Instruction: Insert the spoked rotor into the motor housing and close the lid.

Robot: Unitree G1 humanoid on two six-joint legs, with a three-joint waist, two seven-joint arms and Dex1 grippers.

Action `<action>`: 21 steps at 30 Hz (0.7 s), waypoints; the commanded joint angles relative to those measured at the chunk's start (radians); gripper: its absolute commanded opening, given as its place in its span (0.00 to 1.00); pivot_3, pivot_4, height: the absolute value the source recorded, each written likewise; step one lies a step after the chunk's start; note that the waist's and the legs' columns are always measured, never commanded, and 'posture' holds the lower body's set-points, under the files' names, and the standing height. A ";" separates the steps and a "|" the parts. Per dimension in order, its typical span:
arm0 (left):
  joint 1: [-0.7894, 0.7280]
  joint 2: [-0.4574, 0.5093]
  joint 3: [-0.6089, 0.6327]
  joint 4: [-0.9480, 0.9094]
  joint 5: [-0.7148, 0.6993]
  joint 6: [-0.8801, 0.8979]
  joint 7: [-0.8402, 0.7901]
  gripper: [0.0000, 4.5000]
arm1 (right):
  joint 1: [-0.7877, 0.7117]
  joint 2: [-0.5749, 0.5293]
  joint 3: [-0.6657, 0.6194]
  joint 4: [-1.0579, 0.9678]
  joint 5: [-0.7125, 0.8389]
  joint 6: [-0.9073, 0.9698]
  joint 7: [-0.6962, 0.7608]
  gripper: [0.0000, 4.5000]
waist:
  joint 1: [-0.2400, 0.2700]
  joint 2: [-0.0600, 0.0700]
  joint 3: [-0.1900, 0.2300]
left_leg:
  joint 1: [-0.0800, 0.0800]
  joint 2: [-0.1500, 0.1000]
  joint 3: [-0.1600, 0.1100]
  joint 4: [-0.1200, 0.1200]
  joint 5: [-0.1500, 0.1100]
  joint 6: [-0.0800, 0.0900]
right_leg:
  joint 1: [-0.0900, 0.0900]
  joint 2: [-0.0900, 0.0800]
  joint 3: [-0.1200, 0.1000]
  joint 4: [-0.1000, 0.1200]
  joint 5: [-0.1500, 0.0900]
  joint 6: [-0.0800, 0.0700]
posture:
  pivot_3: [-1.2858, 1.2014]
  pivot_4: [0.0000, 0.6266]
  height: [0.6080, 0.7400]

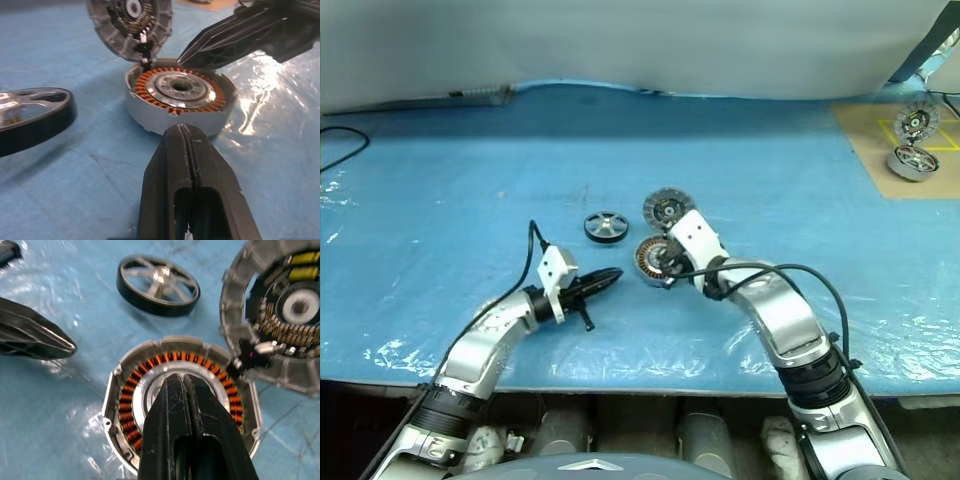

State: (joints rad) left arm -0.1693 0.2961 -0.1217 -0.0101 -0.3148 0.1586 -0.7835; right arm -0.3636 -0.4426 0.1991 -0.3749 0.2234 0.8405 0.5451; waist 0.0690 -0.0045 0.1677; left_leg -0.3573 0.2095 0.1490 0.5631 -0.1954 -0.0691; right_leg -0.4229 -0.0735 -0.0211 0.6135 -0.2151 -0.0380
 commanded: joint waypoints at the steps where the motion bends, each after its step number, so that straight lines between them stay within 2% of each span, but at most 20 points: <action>1: -0.054 0.005 0.072 -0.077 -0.078 0.108 0.050 0.00 | 0.018 0.002 -0.053 -0.073 0.048 -0.022 0.017 0.00 | 0.000 0.000 0.000 | 0.000 0.000 0.000 0.000 0.000 0.000 | 0.000 0.000 0.000 0.000 0.000 0.000 | 0.52 0.24 1.00; 9: -0.250 0.114 0.131 -0.072 -0.156 0.445 0.087 0.00 | 0.099 0.028 -0.089 -0.104 0.077 -0.108 0.013 0.00 | 0.000 0.000 0.000 | 0.000 0.000 0.000 0.001 0.000 0.000 | 0.000 0.000 0.000 0.001 0.000 0.000 | 0.52 0.24 1.00; 15: -0.382 0.186 0.078 0.099 -0.094 0.431 -0.021 0.00 | 0.138 0.020 -0.082 -0.076 0.052 -0.163 0.009 0.00 | 0.000 0.000 0.000 | 0.000 -0.001 0.000 0.000 0.000 0.000 | 0.000 0.000 0.000 0.000 0.000 0.000 | 0.52 0.24 1.00; 18: -0.445 0.208 0.040 0.221 -0.036 0.367 -0.077 0.14 | 0.156 0.014 -0.082 -0.079 0.046 -0.177 0.003 0.00 | 0.001 0.000 0.000 | 0.000 -0.001 0.000 0.000 0.000 0.000 | 0.000 0.000 0.000 0.000 0.000 0.000 | 0.52 0.24 1.00; 21: -0.501 0.211 0.014 0.325 0.017 0.305 -0.112 0.36 | 0.181 0.008 -0.086 -0.090 0.047 -0.191 0.002 0.00 | 0.003 0.000 0.000 | -0.001 -0.001 -0.001 0.000 0.000 0.000 | 0.000 0.000 -0.001 -0.001 0.000 0.000 | 0.52 0.24 1.00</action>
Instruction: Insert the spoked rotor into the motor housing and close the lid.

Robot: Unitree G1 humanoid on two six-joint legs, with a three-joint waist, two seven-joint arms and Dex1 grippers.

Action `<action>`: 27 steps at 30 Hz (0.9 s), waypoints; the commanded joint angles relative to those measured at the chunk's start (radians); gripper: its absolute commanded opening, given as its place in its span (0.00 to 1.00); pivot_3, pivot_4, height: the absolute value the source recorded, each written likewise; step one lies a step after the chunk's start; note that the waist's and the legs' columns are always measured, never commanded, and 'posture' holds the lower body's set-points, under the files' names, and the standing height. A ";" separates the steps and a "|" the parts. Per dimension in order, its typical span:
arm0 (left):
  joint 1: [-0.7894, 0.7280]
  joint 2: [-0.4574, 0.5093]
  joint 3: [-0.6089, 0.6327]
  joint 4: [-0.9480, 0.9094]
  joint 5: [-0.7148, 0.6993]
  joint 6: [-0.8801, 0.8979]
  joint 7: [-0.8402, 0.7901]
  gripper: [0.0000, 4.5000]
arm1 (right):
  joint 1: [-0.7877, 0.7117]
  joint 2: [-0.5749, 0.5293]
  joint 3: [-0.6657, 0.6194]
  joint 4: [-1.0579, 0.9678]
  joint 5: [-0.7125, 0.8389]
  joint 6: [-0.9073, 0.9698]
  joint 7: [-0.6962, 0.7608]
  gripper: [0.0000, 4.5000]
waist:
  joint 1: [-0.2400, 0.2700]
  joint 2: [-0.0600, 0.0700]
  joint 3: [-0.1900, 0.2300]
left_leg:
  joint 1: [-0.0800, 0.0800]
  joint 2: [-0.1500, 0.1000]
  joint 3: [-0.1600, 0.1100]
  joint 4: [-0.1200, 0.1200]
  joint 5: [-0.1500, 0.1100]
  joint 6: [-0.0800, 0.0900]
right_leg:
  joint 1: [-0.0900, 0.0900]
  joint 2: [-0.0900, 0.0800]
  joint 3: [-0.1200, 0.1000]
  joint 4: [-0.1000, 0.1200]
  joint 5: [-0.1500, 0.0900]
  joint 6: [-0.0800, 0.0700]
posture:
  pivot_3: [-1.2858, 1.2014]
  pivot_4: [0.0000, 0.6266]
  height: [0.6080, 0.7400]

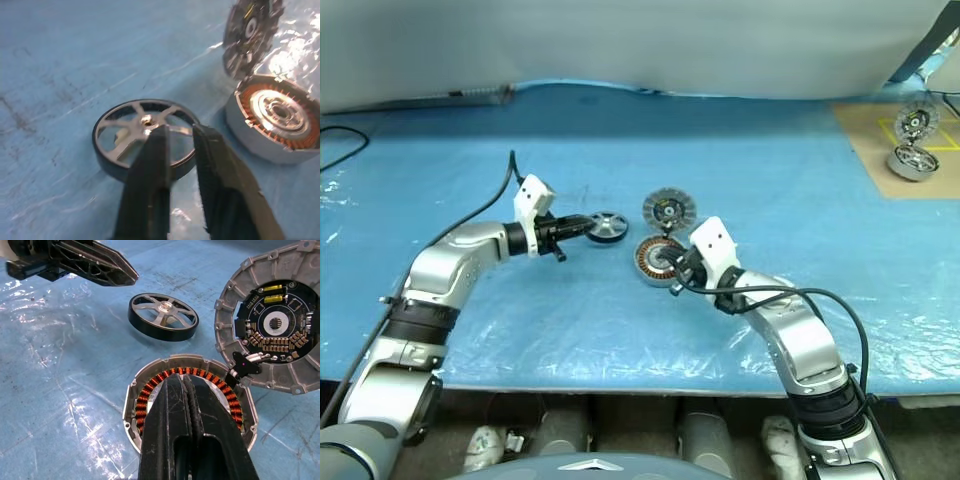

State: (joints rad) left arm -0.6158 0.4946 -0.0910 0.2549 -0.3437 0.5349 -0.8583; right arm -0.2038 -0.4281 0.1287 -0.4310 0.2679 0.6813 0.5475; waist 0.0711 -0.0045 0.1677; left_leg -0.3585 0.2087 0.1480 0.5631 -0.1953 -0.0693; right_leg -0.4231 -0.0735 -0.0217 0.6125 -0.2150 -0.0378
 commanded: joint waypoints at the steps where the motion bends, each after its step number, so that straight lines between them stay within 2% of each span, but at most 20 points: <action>1: -0.068 0.009 -0.023 0.087 0.062 -0.092 -0.041 0.44 | 0.029 -0.008 -0.016 -0.037 0.002 -0.037 0.000 0.00 | 0.001 0.000 0.000 | 0.000 0.000 0.000 0.000 0.000 0.000 | 0.000 0.000 0.000 0.000 0.000 0.000 | 0.52 0.24 1.00; 4: -0.098 -0.007 -0.036 0.138 0.090 -0.134 -0.059 0.67 | 0.060 -0.008 -0.019 -0.045 -0.002 -0.059 -0.008 0.00 | 0.002 0.000 0.000 | -0.002 0.000 -0.001 0.000 0.000 0.000 | 0.000 0.000 -0.001 -0.002 0.000 0.000 | 0.52 0.24 1.00; 17: -0.181 -0.063 -0.083 0.301 0.228 -0.252 -0.062 0.67 | 0.231 0.047 -0.079 0.023 0.012 -0.364 0.016 0.00 | 0.004 0.000 0.000 | -0.007 0.000 -0.001 -0.001 0.000 0.000 | 0.000 0.000 -0.002 -0.004 0.000 0.000 | 0.52 0.24 1.00; 27: -0.228 -0.091 -0.090 0.398 0.285 -0.311 -0.062 0.67 | 0.267 0.047 -0.088 0.074 0.010 -0.420 0.020 0.00 | 0.006 0.000 0.000 | -0.007 0.000 -0.001 -0.001 0.000 0.000 | 0.000 0.000 -0.002 -0.004 0.001 0.001 | 0.52 0.24 1.00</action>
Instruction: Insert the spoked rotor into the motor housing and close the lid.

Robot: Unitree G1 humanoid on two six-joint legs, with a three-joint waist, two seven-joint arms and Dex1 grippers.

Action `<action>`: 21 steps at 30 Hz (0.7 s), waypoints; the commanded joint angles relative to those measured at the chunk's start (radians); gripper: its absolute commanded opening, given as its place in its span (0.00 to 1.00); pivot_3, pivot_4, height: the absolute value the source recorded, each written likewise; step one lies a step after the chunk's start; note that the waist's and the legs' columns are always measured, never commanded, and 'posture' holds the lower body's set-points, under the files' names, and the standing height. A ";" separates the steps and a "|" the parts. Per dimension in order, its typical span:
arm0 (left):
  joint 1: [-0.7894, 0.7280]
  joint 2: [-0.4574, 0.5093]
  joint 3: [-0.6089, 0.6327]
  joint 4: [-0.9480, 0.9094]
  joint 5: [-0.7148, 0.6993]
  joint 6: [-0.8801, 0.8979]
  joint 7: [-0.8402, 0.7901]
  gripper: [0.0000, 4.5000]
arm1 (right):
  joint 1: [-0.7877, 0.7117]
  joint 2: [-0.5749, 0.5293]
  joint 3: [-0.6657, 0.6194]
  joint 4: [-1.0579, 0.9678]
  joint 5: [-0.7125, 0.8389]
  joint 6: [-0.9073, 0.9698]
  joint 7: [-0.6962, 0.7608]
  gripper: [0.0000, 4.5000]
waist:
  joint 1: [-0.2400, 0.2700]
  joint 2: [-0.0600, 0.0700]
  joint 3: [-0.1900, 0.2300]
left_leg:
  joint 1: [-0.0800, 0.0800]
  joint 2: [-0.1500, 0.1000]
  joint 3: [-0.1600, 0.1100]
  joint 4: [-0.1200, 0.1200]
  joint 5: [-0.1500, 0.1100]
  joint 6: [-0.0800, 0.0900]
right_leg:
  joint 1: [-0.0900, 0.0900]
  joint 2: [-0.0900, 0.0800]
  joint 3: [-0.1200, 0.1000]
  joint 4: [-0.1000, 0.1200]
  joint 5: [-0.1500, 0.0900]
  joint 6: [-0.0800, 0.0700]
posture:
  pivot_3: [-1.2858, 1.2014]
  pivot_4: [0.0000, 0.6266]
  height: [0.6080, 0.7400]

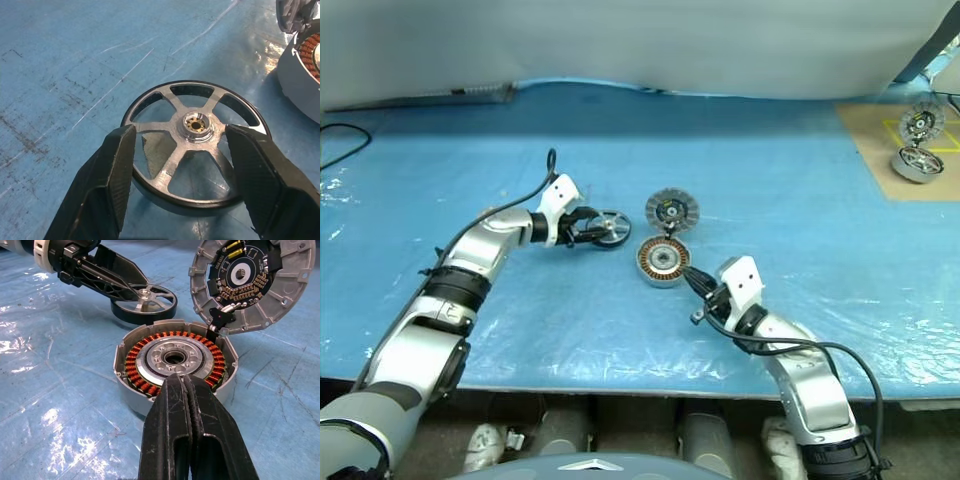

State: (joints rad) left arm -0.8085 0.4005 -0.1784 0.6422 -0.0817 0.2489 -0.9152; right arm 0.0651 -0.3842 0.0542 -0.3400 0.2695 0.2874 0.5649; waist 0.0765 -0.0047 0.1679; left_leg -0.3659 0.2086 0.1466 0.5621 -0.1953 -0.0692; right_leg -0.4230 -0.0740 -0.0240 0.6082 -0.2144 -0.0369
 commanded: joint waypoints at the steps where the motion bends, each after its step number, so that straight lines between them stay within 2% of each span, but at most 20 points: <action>1: -0.039 0.003 -0.008 0.019 0.030 -0.028 -0.010 0.67 | -0.004 0.003 -0.014 -0.017 0.009 -0.025 0.002 0.00 | 0.000 0.000 0.000 | 0.000 0.000 0.000 0.000 0.000 0.000 | 0.000 0.000 0.000 0.000 0.000 0.000 | 0.52 0.24 1.00; 9: -0.012 0.037 -0.057 -0.014 0.097 -0.018 -0.059 0.67 | -0.012 0.002 -0.013 -0.008 0.000 -0.021 -0.007 0.00 | 0.000 0.000 0.000 | 0.001 0.000 0.000 0.000 0.000 0.000 | 0.000 0.000 0.000 0.000 0.000 0.000 | 0.52 0.24 1.00; 21: 0.053 0.080 -0.077 -0.194 0.103 0.076 -0.123 0.67 | -0.012 0.000 -0.006 -0.001 -0.014 -0.014 -0.010 0.00 | 0.001 0.000 0.000 | 0.000 0.000 0.000 -0.001 0.000 0.000 | 0.000 -0.001 -0.001 -0.001 0.000 0.000 | 0.52 0.24 1.00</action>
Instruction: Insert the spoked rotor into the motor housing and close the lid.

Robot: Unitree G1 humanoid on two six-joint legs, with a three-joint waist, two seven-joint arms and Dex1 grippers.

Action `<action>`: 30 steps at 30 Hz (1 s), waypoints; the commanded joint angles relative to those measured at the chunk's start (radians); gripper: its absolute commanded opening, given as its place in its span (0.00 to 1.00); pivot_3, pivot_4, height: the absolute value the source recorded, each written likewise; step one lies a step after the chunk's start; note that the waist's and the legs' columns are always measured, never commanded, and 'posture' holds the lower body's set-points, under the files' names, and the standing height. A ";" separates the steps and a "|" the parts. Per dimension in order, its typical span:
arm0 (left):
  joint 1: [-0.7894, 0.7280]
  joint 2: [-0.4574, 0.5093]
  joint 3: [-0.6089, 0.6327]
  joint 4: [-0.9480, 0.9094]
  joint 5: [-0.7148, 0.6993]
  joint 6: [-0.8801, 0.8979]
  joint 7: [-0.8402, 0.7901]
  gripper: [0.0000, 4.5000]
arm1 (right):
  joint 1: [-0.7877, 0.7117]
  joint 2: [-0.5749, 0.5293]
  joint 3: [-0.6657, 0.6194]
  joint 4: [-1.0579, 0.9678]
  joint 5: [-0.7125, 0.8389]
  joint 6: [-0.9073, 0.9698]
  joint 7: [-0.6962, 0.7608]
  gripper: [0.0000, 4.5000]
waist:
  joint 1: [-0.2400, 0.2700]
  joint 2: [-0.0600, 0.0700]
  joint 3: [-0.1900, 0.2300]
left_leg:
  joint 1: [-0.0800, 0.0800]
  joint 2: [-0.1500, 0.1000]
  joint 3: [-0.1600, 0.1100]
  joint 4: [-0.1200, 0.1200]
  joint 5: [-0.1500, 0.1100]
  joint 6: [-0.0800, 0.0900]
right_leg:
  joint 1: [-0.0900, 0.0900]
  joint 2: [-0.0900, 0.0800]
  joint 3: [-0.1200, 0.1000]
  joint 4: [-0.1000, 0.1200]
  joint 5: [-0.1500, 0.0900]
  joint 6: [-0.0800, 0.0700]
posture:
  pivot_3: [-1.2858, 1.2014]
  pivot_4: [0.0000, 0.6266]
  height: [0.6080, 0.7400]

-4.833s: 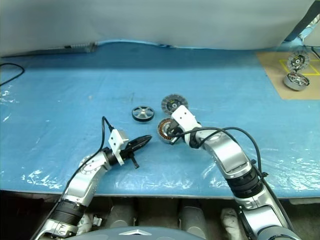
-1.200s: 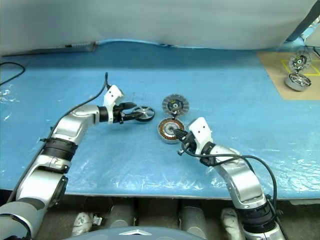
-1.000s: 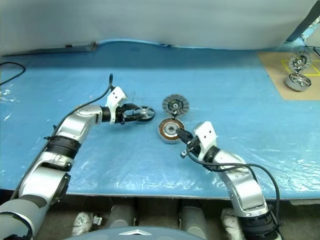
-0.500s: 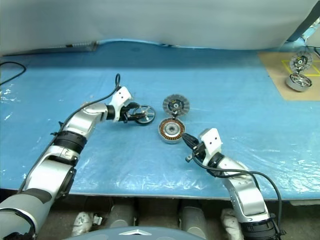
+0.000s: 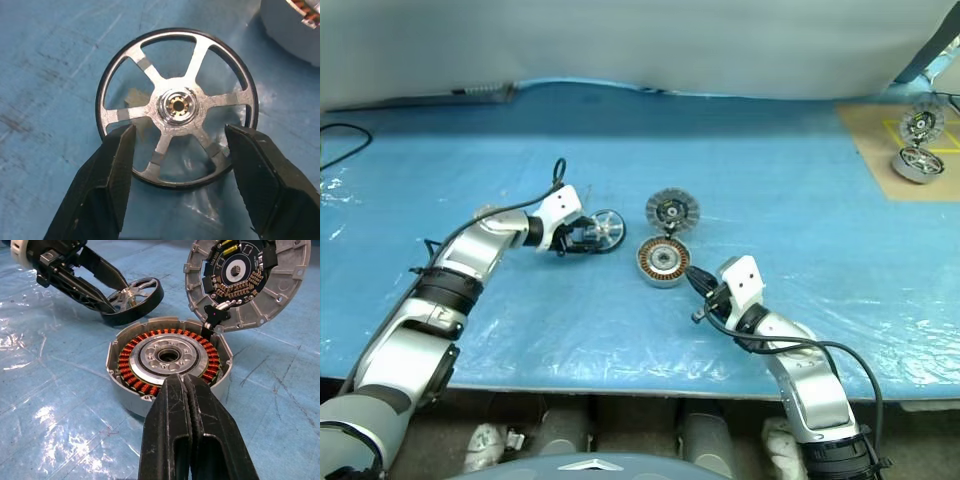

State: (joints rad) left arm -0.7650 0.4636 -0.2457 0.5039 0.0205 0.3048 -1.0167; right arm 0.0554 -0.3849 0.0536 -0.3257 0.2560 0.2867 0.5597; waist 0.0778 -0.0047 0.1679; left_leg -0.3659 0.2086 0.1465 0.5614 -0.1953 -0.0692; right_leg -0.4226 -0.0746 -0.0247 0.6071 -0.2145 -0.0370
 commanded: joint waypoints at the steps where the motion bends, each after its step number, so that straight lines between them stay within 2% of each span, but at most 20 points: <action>1: 0.014 0.022 -0.014 -0.064 0.006 0.020 -0.026 0.67 | -0.001 0.001 -0.005 -0.014 -0.002 -0.014 -0.005 0.00 | 0.000 0.000 0.000 | 0.000 0.000 0.000 0.000 0.000 0.000 | 0.000 0.000 0.000 0.000 0.000 0.000 | 0.52 0.24 1.00; 5: 0.015 0.024 -0.014 -0.049 0.018 0.019 -0.012 0.67 | -0.001 0.002 -0.004 -0.012 -0.006 -0.012 -0.007 0.00 | 0.000 0.000 0.000 | 0.000 0.000 0.000 0.000 0.000 0.000 | 0.000 0.000 0.000 0.000 0.000 0.000 | 0.52 0.24 1.00; 13: -0.019 -0.036 -0.009 0.033 0.036 0.087 0.088 0.67 | 0.003 0.003 -0.004 -0.015 -0.012 -0.013 -0.012 0.00 | 0.000 0.000 0.000 | 0.001 0.000 0.000 0.000 0.000 0.000 | 0.000 0.000 0.000 0.000 0.000 0.000 | 0.52 0.24 1.00; 16: -0.021 -0.056 -0.015 0.039 0.038 0.105 0.106 0.54 | 0.006 0.003 -0.003 -0.018 -0.014 -0.012 -0.014 0.00 | 0.002 0.000 0.000 | 0.001 0.000 0.000 0.000 0.000 0.000 | 0.001 0.000 0.000 0.000 0.000 0.000 | 0.52 0.24 1.00; 18: -0.016 -0.063 -0.019 0.032 0.038 0.112 0.108 0.40 | 0.006 0.002 -0.003 -0.019 -0.015 -0.011 -0.015 0.00 | 0.002 0.001 0.000 | 0.001 0.000 0.000 0.000 0.000 0.000 | 0.001 0.000 0.000 0.000 0.000 0.000 | 0.52 0.24 1.00; 19: -0.014 -0.065 -0.019 0.028 0.036 0.117 0.107 0.37 | 0.005 0.001 -0.004 -0.019 -0.015 -0.010 -0.015 0.00 | 0.002 0.001 -0.001 | 0.001 0.000 0.000 0.000 0.000 0.000 | 0.001 0.000 0.000 0.000 0.000 0.000 | 0.52 0.24 1.00; 25: -0.008 -0.054 0.002 -0.008 0.013 0.139 0.094 0.37 | 0.017 -0.005 -0.017 -0.033 -0.003 -0.017 -0.007 0.00 | 0.003 0.001 -0.001 | 0.001 -0.001 0.000 0.000 0.000 0.000 | 0.001 -0.001 0.000 0.000 0.000 0.000 | 0.52 0.24 1.00; 30: -0.025 0.004 0.060 -0.068 -0.027 0.156 0.074 0.37 | 0.045 -0.009 -0.042 -0.064 0.015 -0.036 0.004 0.00 | -0.002 0.001 0.000 | 0.000 0.000 0.000 -0.001 0.000 0.000 | 0.000 0.000 0.000 -0.001 0.000 0.000 | 0.52 0.24 1.00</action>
State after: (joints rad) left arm -0.7823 0.4354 -0.2269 0.4878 0.0130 0.4516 -0.9326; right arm 0.0970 -0.3870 0.0405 -0.3382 0.2475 0.2806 0.5572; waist 0.0756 -0.0041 0.1676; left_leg -0.3669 0.2085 0.1465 0.5601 -0.1954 -0.0691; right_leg -0.4238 -0.0743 -0.0246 0.6060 -0.2145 -0.0369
